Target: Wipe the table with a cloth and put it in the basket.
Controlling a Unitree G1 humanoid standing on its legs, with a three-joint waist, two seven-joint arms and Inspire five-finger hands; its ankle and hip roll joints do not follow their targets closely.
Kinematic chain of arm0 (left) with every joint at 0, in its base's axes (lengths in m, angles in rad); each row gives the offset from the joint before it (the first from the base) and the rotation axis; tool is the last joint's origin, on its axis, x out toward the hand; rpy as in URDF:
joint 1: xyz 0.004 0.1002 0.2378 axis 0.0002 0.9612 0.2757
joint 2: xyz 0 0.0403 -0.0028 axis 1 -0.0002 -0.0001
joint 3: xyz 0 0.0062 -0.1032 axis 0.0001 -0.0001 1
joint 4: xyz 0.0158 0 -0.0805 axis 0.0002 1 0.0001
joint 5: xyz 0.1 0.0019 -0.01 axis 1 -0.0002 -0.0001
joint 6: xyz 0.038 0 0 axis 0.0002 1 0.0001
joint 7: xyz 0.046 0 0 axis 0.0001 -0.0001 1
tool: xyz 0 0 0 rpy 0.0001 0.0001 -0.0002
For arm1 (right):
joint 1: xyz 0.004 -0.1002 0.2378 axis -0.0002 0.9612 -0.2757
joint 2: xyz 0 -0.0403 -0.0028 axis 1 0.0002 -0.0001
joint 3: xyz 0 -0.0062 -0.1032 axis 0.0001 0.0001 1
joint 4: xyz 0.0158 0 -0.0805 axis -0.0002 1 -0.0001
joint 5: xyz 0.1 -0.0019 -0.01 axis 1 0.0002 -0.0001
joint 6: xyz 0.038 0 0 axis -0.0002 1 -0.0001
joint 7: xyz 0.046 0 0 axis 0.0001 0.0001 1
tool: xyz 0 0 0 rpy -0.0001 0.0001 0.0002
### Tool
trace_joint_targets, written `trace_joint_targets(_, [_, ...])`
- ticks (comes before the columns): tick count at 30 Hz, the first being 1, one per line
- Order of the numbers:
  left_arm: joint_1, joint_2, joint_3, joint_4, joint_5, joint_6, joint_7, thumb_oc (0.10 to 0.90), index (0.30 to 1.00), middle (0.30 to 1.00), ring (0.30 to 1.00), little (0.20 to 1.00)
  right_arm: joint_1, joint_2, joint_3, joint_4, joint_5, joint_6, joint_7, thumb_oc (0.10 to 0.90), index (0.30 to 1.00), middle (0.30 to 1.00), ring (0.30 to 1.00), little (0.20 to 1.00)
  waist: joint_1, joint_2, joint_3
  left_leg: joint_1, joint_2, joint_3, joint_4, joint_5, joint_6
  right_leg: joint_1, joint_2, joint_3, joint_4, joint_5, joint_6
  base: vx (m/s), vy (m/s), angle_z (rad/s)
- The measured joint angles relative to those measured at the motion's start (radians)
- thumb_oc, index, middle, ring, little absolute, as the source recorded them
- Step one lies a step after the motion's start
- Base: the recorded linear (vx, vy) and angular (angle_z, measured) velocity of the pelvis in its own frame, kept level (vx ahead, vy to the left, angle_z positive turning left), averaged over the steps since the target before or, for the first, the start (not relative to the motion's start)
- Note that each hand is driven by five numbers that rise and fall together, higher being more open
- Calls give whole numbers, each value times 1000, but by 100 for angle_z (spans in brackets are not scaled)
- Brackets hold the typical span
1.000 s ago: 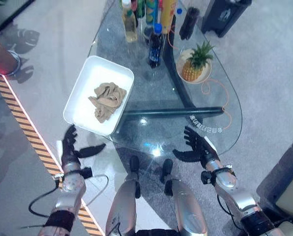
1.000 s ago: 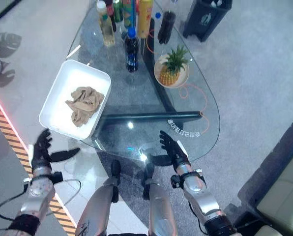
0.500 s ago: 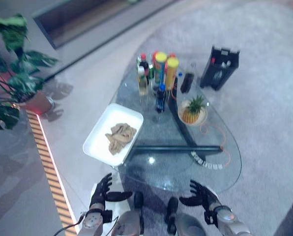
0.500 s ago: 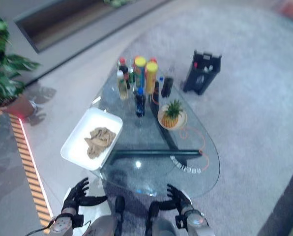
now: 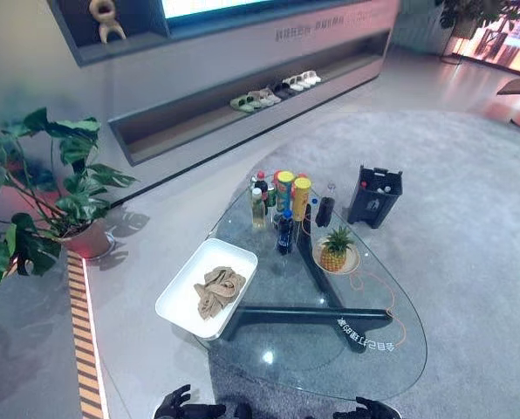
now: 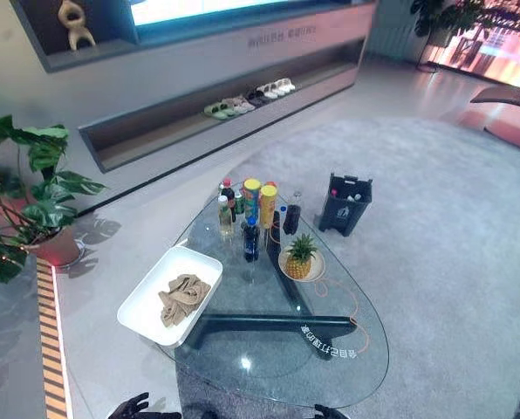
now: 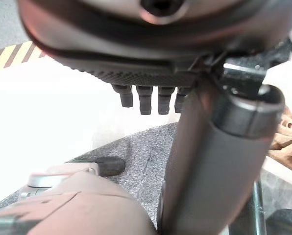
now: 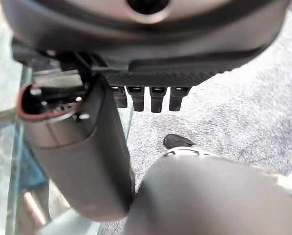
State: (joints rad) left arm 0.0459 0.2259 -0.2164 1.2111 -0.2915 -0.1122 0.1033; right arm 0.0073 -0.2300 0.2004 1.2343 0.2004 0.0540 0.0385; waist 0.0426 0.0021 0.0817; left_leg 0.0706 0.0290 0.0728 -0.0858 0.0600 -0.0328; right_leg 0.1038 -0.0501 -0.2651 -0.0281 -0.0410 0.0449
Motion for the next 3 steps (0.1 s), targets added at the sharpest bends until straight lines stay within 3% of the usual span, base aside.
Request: trace_joint_targets(3, [-1, -1, -1, 7, 1, 1, -5, 800, 900, 900, 900, 900, -7, 0, 0, 6, -1, 6, 1, 800, 900, 900, 900, 900, -11, 2, -3, 0, 0, 0, 1, 1, -2, 5, 1, 0, -10, 9, -6, 0, 0, 0])
